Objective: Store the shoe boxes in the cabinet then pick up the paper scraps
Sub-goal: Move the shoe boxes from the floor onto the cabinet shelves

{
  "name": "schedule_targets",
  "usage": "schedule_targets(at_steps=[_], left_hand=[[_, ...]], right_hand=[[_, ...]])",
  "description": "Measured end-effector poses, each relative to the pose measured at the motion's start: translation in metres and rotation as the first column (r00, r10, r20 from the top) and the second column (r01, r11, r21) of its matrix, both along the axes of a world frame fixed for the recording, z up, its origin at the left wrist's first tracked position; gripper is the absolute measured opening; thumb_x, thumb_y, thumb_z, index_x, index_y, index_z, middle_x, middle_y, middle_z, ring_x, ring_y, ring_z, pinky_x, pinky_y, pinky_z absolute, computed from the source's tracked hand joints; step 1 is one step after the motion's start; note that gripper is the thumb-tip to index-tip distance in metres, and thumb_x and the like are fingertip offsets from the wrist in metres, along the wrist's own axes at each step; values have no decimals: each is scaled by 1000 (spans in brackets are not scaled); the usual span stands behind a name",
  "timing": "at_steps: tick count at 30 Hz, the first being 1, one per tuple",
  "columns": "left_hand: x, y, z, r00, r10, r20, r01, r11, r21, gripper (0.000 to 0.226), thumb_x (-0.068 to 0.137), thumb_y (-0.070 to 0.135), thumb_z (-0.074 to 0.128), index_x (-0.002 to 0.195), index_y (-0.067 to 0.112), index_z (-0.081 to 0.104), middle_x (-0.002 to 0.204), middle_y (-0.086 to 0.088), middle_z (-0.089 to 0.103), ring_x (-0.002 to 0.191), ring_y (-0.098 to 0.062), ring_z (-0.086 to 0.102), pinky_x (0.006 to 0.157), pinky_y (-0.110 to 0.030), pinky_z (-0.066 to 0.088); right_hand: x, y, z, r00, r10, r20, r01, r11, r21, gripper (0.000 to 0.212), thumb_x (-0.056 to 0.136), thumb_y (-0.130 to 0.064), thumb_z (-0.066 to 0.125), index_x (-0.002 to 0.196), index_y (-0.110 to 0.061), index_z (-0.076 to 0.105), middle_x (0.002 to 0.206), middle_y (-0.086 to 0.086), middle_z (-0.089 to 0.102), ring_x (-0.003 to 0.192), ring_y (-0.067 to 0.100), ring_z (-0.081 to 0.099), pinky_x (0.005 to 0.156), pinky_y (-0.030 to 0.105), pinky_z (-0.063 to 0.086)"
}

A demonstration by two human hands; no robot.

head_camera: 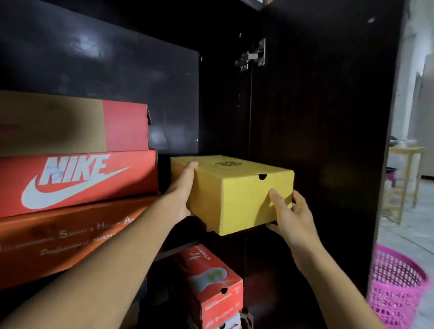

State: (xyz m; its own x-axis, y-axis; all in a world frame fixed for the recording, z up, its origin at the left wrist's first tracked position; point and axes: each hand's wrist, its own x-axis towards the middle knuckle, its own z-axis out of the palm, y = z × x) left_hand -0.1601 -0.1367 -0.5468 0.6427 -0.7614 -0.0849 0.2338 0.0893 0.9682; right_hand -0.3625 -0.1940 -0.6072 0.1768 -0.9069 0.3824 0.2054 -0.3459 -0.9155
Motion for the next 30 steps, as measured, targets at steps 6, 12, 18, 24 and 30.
schedule_targets(at_steps=[6, 12, 18, 24, 30], left_hand=[[10, -29, -15, 895, -105, 433, 118, 993, -4, 124, 37, 98, 55, 147, 53, 20, 160, 13, 21, 146, -19, 23, 116, -57, 18], [20, -36, -15, 683, -175, 709, 81, 983, 165, 106, 66, 81, 58, 147, 55, -5, 162, 12, -10, 150, -21, 6, 119, -50, 16], [75, -62, -8, 685, -82, 724, -24, 990, 136, 95, 78, 64, 65, 153, 39, 12, 159, 1, 28, 142, -18, 33, 116, -36, 29], [91, -70, 0, 632, -69, 772, -57, 989, 135, 89, 80, 58, 67, 153, 30, 23, 155, 2, 35, 137, -18, 40, 111, -29, 35], [90, -74, -9, 689, -47, 723, -49, 992, 112, 91, 78, 57, 70, 152, 33, 22, 153, -1, 39, 135, -19, 43, 113, -37, 36]], right_hand=[[51, -39, -2, 971, -182, -157, 194, 979, 65, 77, 92, -54, 57, 154, -24, 24, 149, 7, 32, 130, 26, 45, 108, 45, 44], [83, -48, 6, 896, -217, -388, 163, 972, -169, 71, 99, -47, 50, 156, -18, 21, 158, 8, 22, 138, 28, 41, 110, 40, 37], [118, -65, 10, 765, -116, -634, -120, 940, -318, 68, 99, -42, 54, 157, -22, 24, 160, 3, 29, 145, 20, 32, 116, 36, 32], [138, -76, 4, 725, -206, -657, -70, 927, -368, 71, 101, -32, 52, 158, -26, 11, 155, -1, 20, 126, 20, 52, 97, 32, 45], [130, -80, 6, 706, -138, -695, -140, 934, -328, 74, 98, -38, 58, 158, -27, 16, 159, -2, 21, 139, 19, 40, 108, 33, 38]])
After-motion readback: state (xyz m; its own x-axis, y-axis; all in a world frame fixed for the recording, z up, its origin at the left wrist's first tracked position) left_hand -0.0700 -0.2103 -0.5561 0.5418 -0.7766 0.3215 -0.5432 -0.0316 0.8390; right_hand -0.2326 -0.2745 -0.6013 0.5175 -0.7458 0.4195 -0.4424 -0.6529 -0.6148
